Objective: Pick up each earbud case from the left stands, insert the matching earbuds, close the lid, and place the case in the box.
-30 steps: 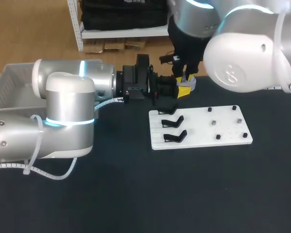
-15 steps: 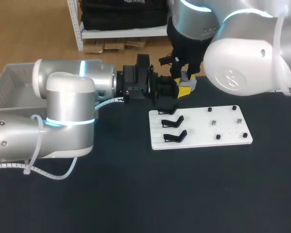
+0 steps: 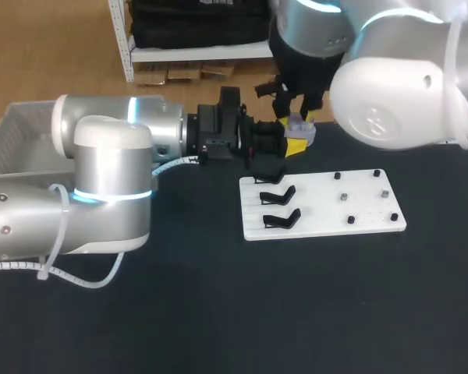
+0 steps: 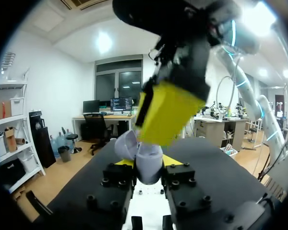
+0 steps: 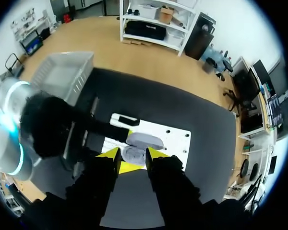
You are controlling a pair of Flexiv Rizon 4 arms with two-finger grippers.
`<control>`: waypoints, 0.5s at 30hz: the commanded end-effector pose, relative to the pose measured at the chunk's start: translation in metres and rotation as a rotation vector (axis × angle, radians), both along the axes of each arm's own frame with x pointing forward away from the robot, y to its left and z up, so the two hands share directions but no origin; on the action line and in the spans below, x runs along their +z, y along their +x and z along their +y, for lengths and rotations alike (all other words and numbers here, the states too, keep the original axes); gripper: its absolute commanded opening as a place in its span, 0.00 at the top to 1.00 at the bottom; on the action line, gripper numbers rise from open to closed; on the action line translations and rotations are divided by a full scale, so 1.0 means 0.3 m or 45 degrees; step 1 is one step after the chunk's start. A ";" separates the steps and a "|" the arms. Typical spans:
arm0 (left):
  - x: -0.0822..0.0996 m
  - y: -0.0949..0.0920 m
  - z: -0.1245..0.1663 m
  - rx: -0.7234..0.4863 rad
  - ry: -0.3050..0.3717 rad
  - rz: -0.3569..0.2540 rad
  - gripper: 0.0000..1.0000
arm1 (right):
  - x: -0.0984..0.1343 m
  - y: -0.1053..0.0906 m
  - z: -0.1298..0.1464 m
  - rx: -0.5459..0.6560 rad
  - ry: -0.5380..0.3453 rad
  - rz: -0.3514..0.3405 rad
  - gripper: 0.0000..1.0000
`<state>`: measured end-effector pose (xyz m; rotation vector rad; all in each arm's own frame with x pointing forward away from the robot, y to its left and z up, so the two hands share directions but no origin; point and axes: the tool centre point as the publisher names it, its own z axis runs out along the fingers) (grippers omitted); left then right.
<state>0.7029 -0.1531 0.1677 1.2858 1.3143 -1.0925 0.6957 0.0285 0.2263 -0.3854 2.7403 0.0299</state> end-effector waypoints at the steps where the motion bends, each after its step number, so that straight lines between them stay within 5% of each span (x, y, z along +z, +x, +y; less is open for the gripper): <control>1: -0.005 -0.006 0.003 0.007 -0.011 -0.007 1.00 | 0.058 0.019 -0.023 -0.031 0.072 -0.018 0.64; 9: -0.005 -0.006 0.003 0.007 -0.011 -0.007 1.00 | 0.017 0.204 -0.059 -0.168 0.105 -0.068 0.62; 15: -0.005 -0.006 0.003 0.007 -0.011 -0.007 1.00 | -0.057 0.258 -0.090 -0.221 0.075 -0.040 0.64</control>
